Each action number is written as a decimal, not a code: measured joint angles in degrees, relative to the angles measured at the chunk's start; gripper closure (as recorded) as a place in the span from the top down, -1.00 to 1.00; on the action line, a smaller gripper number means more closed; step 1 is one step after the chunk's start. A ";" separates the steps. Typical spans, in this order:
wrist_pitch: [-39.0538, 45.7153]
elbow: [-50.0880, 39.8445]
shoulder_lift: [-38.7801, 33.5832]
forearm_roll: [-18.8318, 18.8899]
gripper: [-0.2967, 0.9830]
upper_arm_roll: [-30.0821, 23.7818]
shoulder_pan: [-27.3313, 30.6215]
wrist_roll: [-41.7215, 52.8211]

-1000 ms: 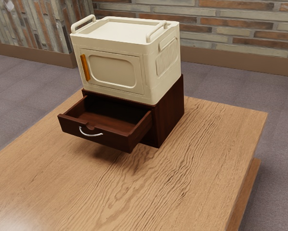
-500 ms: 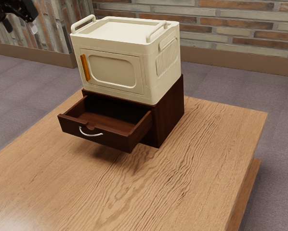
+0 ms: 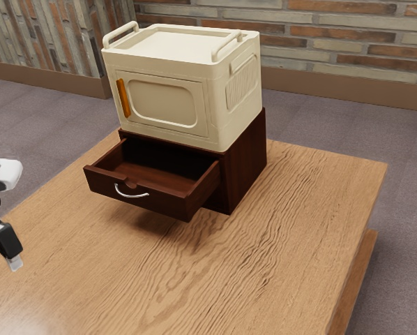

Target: Push the drawer handle with one arm to close the drawer

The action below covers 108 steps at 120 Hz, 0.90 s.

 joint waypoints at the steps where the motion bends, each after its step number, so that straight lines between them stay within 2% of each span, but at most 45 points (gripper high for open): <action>1: 0.68 -0.46 -0.05 0.59 0.50 0.04 -0.11 0.40; 9: 6.25 -2.84 -0.24 4.36 0.50 0.59 -0.69 4.68; 18: 10.80 -3.48 0.72 6.62 0.50 2.42 -1.11 6.86; 40: 16.71 -2.73 7.19 4.31 0.50 5.55 -0.47 2.14; 56: 20.21 1.76 17.34 3.51 0.46 5.74 -2.77 -2.14; 62: 21.74 3.36 20.85 3.14 0.34 5.76 -3.71 -3.50; 75: 24.46 5.73 25.93 1.93 -0.08 5.77 -4.64 -6.09; 84: 25.66 9.07 30.72 0.44 -0.30 5.81 -5.70 -7.62; 108: 29.27 13.09 37.95 -2.90 -0.57 6.50 -9.13 -10.72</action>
